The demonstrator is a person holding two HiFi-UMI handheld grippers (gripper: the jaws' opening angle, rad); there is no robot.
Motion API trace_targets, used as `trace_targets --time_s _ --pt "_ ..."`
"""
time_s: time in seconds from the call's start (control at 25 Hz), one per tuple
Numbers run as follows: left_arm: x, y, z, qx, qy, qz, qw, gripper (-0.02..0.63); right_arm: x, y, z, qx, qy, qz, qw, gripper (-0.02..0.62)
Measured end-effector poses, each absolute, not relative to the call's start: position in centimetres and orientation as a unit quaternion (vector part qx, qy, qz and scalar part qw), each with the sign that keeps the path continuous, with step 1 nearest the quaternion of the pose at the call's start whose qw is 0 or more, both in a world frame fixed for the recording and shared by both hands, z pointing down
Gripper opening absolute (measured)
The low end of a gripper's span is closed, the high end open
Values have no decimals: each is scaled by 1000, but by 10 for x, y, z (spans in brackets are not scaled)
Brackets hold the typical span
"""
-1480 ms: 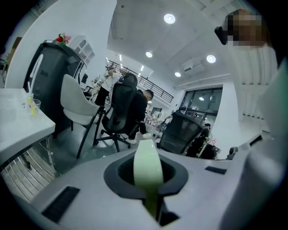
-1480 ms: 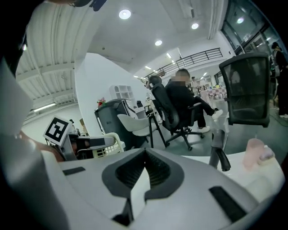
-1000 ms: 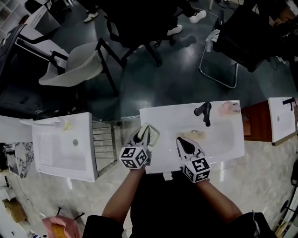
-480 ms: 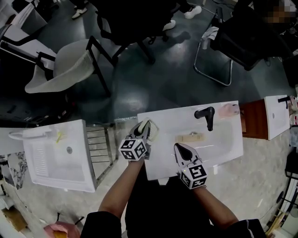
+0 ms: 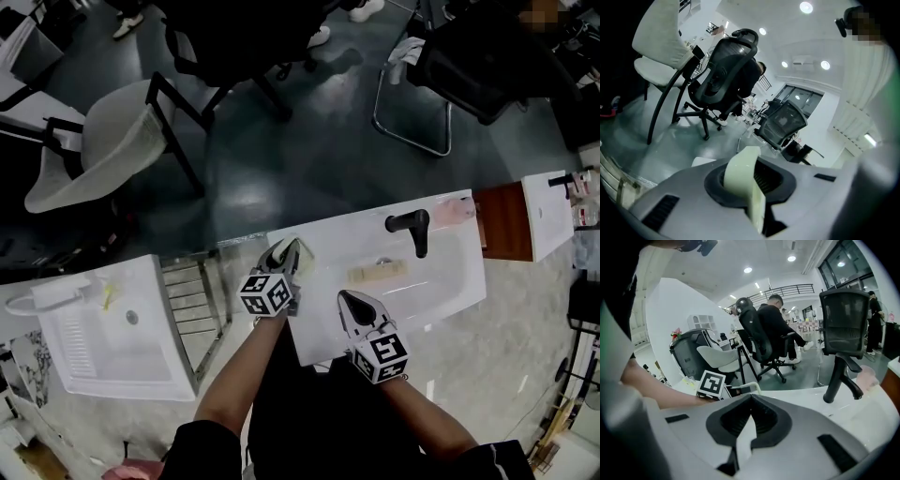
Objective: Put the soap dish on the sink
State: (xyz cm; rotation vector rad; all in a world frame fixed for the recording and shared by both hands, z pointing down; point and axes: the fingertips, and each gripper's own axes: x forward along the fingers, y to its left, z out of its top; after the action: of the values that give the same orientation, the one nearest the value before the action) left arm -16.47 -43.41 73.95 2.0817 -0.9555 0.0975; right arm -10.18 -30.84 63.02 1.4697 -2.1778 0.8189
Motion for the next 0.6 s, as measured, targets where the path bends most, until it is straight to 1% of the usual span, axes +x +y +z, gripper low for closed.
trace_targets --time_s 0.2,0.24,0.28,0.32,0.4,0.6 --pt "-168 -437 755 835 -373 98 393 26 -118 -320 628 525 -777 291 189 -2" --pt "-169 -437 758 835 -373 111 390 39 -120 -322 628 526 -777 290 187 -2" --pt "-171 -436 760 834 -374 121 387 79 -122 -323 627 527 -777 290 186 -2" --pt "-172 -435 761 834 -374 129 386 94 -122 -325 626 528 -776 290 186 -2" --pt "-174 -433 763 834 -371 148 380 98 -123 -327 624 532 -774 290 186 -2" --pt "-183 -423 780 826 -370 209 369 185 -124 -328 624 537 -769 290 193 -2"
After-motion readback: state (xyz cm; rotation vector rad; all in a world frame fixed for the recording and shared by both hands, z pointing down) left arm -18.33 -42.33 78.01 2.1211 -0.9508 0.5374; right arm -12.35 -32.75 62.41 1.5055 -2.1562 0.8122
